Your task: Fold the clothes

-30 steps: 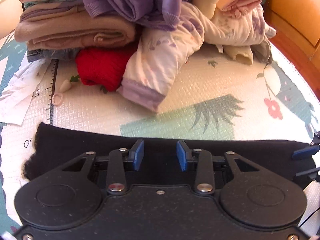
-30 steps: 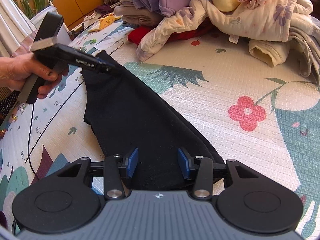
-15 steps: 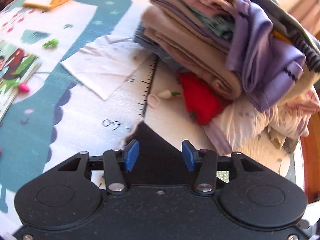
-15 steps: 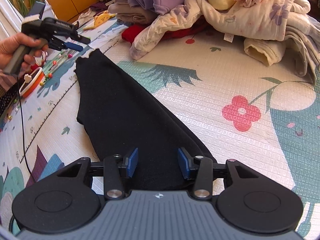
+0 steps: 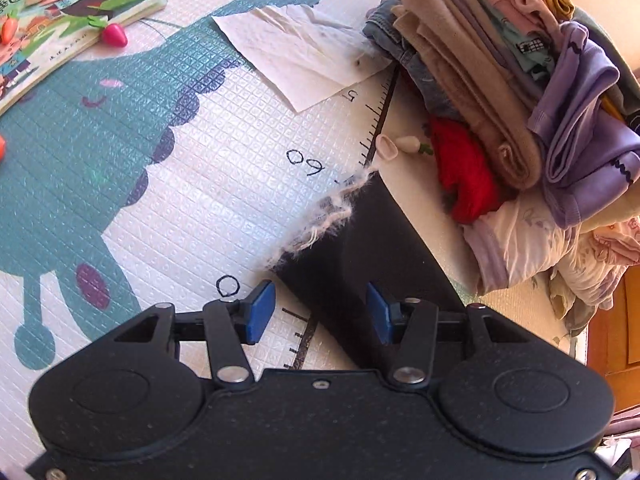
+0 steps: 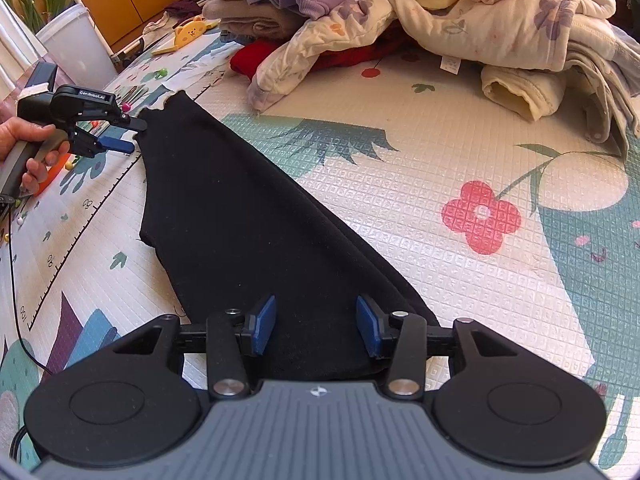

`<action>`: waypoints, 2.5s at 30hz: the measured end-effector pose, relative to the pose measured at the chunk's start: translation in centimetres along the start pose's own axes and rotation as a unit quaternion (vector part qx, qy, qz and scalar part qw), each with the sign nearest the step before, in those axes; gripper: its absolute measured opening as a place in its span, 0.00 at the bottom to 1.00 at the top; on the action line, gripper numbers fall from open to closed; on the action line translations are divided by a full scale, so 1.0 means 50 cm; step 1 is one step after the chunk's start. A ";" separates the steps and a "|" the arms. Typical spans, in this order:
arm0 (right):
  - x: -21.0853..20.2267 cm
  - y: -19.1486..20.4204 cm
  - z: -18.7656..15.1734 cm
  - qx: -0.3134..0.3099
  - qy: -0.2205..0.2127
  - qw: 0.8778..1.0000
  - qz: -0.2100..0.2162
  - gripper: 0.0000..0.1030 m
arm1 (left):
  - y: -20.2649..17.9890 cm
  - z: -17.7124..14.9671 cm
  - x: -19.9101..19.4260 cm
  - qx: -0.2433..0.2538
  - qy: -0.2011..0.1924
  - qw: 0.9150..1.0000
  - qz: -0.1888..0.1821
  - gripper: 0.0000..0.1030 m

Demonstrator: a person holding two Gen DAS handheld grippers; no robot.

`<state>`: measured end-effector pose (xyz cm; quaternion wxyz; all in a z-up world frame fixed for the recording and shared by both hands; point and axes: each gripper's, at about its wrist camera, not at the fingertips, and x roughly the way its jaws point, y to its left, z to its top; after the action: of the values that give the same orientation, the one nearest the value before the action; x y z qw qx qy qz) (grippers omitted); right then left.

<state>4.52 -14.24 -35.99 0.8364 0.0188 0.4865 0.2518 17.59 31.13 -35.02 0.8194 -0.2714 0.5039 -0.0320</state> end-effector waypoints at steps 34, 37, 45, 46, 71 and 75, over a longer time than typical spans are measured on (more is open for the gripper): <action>-0.004 -0.028 0.015 0.071 0.014 0.997 0.040 0.54 | -0.202 -0.026 -0.129 0.208 -0.045 0.975 -0.064 0.10; -0.009 -0.040 0.016 0.105 0.021 0.993 0.057 0.54 | -0.274 -0.065 -0.151 0.260 -0.043 0.962 -0.067 0.10; -0.068 -0.066 0.005 0.135 0.009 0.988 0.072 0.49 | -0.441 -0.221 -0.149 0.394 -0.039 0.914 -0.092 0.10; -0.074 -0.069 0.002 0.137 0.007 0.988 0.074 0.49 | -0.457 -0.245 -0.141 0.408 -0.037 0.907 -0.096 0.10; -0.154 -0.196 -0.073 0.249 -0.050 0.963 0.087 0.50 | -0.549 -0.547 0.032 0.575 0.130 0.797 -0.133 0.52; -0.169 -0.178 -0.049 0.214 -0.071 0.970 0.089 0.50 | -0.536 -0.494 0.001 0.524 0.158 0.819 -0.173 0.51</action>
<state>2.69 -26.23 -32.96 0.8196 0.2586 0.4647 0.2133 2.74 -1.88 -30.76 0.7283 0.1244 0.4780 -0.4750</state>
